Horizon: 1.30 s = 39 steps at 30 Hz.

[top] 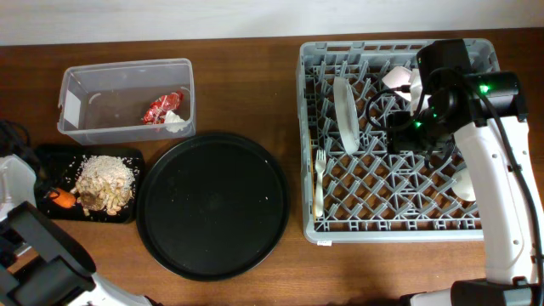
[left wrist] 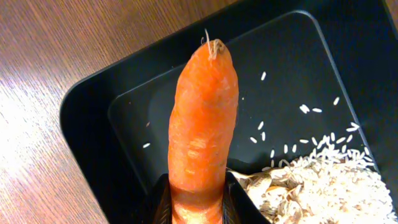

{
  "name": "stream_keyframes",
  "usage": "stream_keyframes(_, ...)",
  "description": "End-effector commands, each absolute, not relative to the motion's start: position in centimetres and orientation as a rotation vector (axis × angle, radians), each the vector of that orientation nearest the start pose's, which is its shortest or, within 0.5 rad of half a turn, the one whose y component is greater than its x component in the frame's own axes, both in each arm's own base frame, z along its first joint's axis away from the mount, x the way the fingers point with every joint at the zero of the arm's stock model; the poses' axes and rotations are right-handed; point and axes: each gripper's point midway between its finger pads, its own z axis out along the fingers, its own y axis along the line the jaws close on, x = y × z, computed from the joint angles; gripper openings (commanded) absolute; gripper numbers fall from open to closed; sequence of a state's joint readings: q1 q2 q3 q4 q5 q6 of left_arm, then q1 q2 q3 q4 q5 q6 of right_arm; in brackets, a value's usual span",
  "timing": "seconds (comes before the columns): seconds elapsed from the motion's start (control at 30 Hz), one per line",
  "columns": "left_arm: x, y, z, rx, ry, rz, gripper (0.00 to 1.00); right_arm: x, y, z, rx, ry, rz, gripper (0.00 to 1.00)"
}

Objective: Sort waste into correct bins and load items into the dishwasher rack
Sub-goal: 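Carry the carrot with the left gripper onto the black rectangular tray, then release the carrot and withdraw the left gripper from the tray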

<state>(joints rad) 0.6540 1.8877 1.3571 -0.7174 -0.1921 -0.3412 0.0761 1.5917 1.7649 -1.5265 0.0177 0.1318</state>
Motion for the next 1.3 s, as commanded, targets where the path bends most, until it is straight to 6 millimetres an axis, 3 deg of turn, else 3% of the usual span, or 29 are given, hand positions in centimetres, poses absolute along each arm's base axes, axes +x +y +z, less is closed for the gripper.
stream_keyframes(0.0,31.5,28.8,6.5,-1.407,2.446,0.362,0.23,30.9,2.0,23.8,0.090,2.929,0.014,0.68)
stream_keyframes(0.2,31.2,28.5,6.4,-1.413,2.463,0.359,0.42,30.9,2.0,23.8,0.090,2.929,0.014,0.68)
stream_keyframes(0.33,31.4,28.3,6.7,-1.407,2.460,0.335,0.44,30.9,2.0,23.8,0.090,2.929,0.014,0.68)
stream_keyframes(0.53,34.0,26.7,11.0,-1.305,2.385,0.208,0.49,31.2,2.0,23.8,0.090,2.917,0.016,0.68)
stream_keyframes(0.6,36.0,24.5,13.7,-1.202,2.356,0.127,0.50,31.5,2.0,23.9,0.091,2.904,0.017,0.69)
stream_keyframes(0.63,37.7,21.4,15.7,-1.069,2.364,0.052,0.51,32.1,2.0,24.0,0.093,2.880,0.023,0.69)
stream_keyframes(0.7,39.3,17.4,17.3,-0.892,2.400,0.021,0.52,33.3,2.6,24.4,0.081,2.830,0.081,0.75)
stream_keyframes(0.77,40.6,12.9,18.0,-0.695,2.456,0.001,0.56,34.5,4.2,25.0,-0.019,2.771,0.195,0.76)
stream_keyframes(0.83,41.0,7.0,17.5,-0.472,2.555,-0.036,0.70,35.5,6.0,25.8,-0.143,2.703,0.320,0.76)
stream_keyframes(0.9,39.8,3.3,16.3,-0.361,2.657,-0.059,0.78,35.8,6.4,26.0,-0.184,2.679,0.337,0.77)
stream_keyframes(0.97,37.0,-0.1,14.8,-0.240,2.812,-0.068,0.83,35.7,5.7,25.9,-0.157,2.690,0.332,0.77)
stream_keyframes(1.03,33.9,-1.7,13.9,-0.186,2.950,-0.062,0.84,35.2,4.5,25.7,-0.107,2.717,0.332,0.77)
stream_keyframes(1.13,29.7,-2.0,13.5,-0.176,3.121,-0.038,0.84,34.1,2.4,25.3,-0.035,2.760,0.335,0.77)
stream_keyframes(1.27,27.7,-1.6,14.0,-0.189,3.154,-0.026,0.80,32.2,1.5,25.5,-0.040,2.792,0.315,0.77)
